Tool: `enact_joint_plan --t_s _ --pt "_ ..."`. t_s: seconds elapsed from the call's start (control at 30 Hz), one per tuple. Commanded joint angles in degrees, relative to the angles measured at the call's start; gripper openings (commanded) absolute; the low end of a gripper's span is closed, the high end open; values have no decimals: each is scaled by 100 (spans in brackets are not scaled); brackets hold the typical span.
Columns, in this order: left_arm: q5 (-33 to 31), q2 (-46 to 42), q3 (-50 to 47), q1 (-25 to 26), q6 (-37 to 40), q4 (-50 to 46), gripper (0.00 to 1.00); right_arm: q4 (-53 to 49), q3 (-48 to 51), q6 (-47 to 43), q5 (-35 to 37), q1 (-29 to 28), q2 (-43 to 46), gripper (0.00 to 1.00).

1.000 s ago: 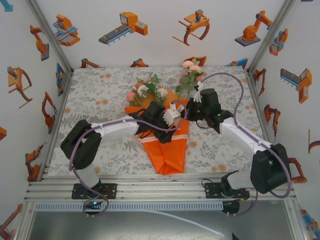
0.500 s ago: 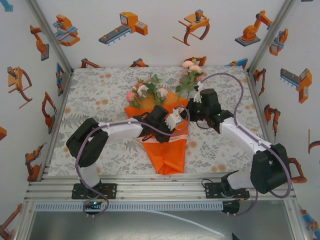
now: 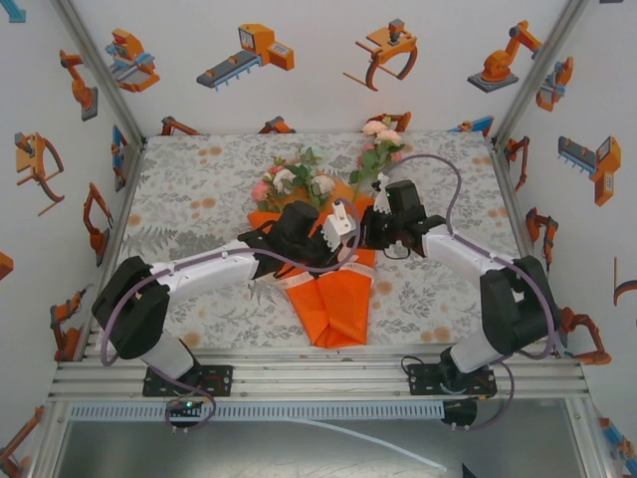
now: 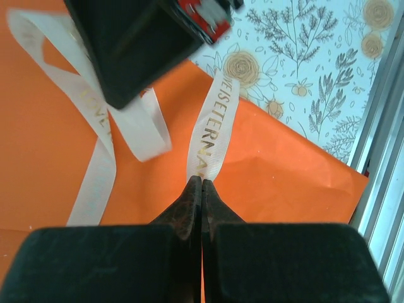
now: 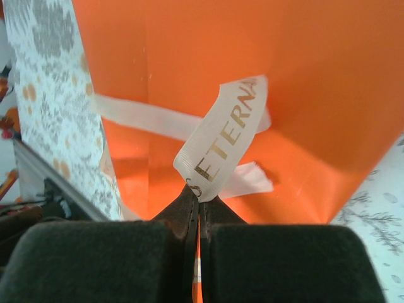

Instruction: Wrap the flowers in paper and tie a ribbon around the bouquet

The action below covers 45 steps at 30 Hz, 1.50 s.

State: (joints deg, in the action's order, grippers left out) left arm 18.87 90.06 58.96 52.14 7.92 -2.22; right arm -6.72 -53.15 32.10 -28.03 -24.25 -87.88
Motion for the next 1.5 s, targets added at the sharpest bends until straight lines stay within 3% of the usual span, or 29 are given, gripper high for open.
enact_joint_plan --t_s 0.0,0.07,0.17,0.23,0.4,0.57,0.77,0.93,1.2,1.37,1.43,1.47 --pt "-220 -72 7 7 -128 143 0 -873 95 -630 -1045 -45 145 0" --pt "-303 -37 26 7 -170 229 0 -1304 154 -874 -1003 4 415 4" --pt "-425 37 28 -2 -334 509 0 -1709 -4 -977 -959 149 721 32" --pt "-494 98 51 -2 -517 730 0 -1881 -172 -991 -746 226 839 37" --pt "-880 395 187 0 -999 1186 0 -2057 -264 -749 -58 294 1147 37" --pt "-976 815 446 -15 -1187 1346 0 -1411 570 -34 520 239 2236 36" --pt "-888 1182 725 -41 -1361 1531 0 -68 1918 1582 1831 -516 3184 37" --pt "-921 1376 845 -52 -1438 1539 0 -208 1935 3136 3385 -1131 2808 39" --pt "-837 1446 796 -90 -1490 1567 0 48 1632 3567 3879 -1249 1800 60" --pt "-804 1358 723 -108 -1430 1542 0 22 1466 3234 4132 -1244 1341 62" --pt "-791 1362 739 -110 -1390 1475 0 35 1443 3172 4085 -1243 1218 56" --pt "-799 1364 733 -108 -1390 1471 0 60 1460 3162 4063 -1243 1179 49"
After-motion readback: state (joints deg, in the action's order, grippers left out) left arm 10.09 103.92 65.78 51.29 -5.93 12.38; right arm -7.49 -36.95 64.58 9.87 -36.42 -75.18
